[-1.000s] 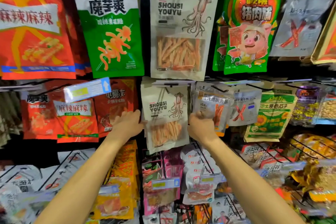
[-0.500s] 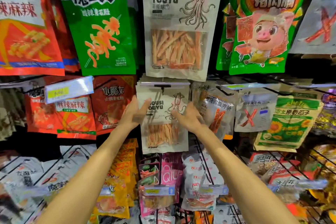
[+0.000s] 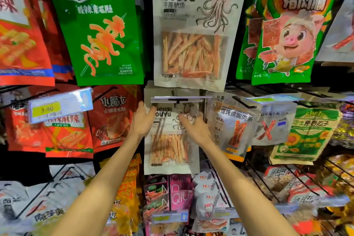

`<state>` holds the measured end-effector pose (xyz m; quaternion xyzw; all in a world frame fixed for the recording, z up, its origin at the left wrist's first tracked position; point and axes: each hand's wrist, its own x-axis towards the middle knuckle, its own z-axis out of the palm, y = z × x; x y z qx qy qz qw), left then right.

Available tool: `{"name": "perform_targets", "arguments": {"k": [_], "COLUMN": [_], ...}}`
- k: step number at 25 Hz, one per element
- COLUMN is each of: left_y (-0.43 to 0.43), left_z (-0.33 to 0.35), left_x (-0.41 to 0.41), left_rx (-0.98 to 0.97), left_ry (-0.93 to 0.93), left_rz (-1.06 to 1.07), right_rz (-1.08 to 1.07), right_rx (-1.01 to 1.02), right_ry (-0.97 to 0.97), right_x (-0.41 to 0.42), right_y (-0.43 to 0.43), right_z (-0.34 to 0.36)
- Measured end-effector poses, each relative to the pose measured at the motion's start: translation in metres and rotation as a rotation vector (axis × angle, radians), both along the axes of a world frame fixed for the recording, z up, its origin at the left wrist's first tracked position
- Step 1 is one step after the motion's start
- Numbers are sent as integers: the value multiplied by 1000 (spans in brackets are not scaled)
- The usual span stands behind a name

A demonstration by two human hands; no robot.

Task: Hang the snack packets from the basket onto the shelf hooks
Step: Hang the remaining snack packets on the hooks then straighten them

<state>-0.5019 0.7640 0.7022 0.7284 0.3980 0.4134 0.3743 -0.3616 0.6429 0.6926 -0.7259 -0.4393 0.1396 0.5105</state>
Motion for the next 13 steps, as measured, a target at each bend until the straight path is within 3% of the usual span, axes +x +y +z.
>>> {"name": "perform_targets", "arguments": {"k": [3, 8, 13], "left_y": [-8, -30, -43], "left_z": [-26, -76, -92], "left_x": [-10, -33, -33], "left_rx": [-81, -267, -360], "left_ry": [-117, -282, -314], "left_rz": [-100, -279, -258], "right_rz": [47, 153, 150], "right_rx": [98, 33, 114], "right_ry": [168, 438, 477], "right_x": [-10, -14, -13], "right_y": [-7, -30, -24], "right_z": [-27, -73, -89]}}
